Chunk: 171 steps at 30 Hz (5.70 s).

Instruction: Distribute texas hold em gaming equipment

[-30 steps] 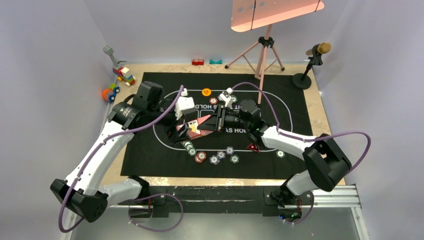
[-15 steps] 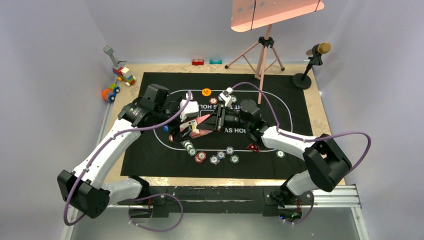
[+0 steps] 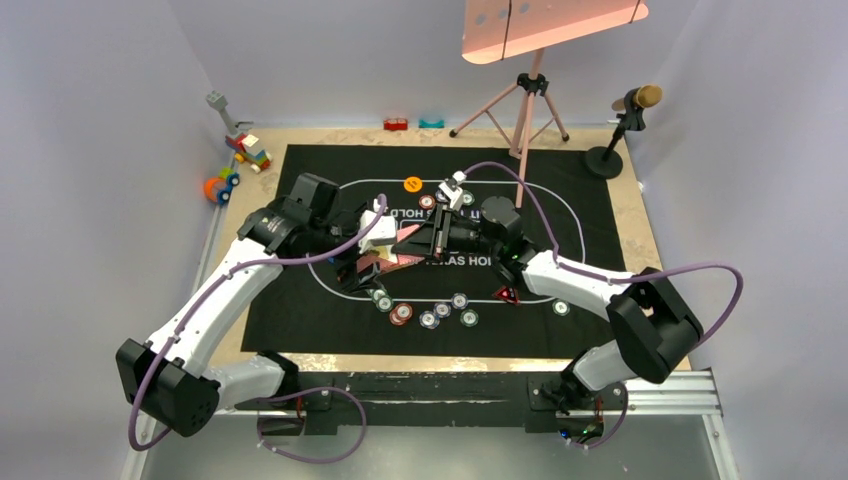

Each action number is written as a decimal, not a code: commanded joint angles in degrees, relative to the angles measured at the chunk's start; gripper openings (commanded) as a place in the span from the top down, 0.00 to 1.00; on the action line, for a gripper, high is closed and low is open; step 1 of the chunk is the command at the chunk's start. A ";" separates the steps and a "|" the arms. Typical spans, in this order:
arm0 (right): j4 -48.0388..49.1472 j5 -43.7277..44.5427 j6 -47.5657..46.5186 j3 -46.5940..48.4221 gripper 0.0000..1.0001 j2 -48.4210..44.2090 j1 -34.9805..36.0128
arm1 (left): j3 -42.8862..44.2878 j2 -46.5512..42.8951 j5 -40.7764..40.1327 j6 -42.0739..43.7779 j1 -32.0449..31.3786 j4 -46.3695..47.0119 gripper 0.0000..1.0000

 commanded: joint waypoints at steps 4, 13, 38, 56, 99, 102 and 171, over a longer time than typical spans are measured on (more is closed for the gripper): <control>2.56 0.59 1.76 4.11 0.74 -1.21 0.34 | 0.44 -1.15 0.67 3.75 0.27 0.59 0.00; -0.58 1.09 0.47 4.80 0.72 -0.49 1.27 | 2.55 -0.21 -0.42 2.29 0.07 2.22 0.24; -0.09 1.90 1.23 6.31 0.60 2.68 3.51 | 2.97 -0.54 -1.28 -9.77 -0.21 1.93 0.51; 3.97 3.16 5.94 3.79 0.85 3.62 3.55 | -0.47 -4.54 -4.15 -5.90 -1.17 3.19 0.00; -11.78 1.29 -4.61 4.94 0.43 -0.44 1.30 | -2.73 -7.28 -2.27 -3.59 -1.70 -0.31 0.36; -12.22 0.91 -5.25 4.63 0.43 -1.47 0.40 | -3.41 -7.70 -2.01 -3.73 -1.66 -0.41 0.37; -32.38 -1.18 -18.42 12.75 0.37 0.88 3.15 | -1.53 -7.43 -1.30 -7.93 -1.44 1.21 0.55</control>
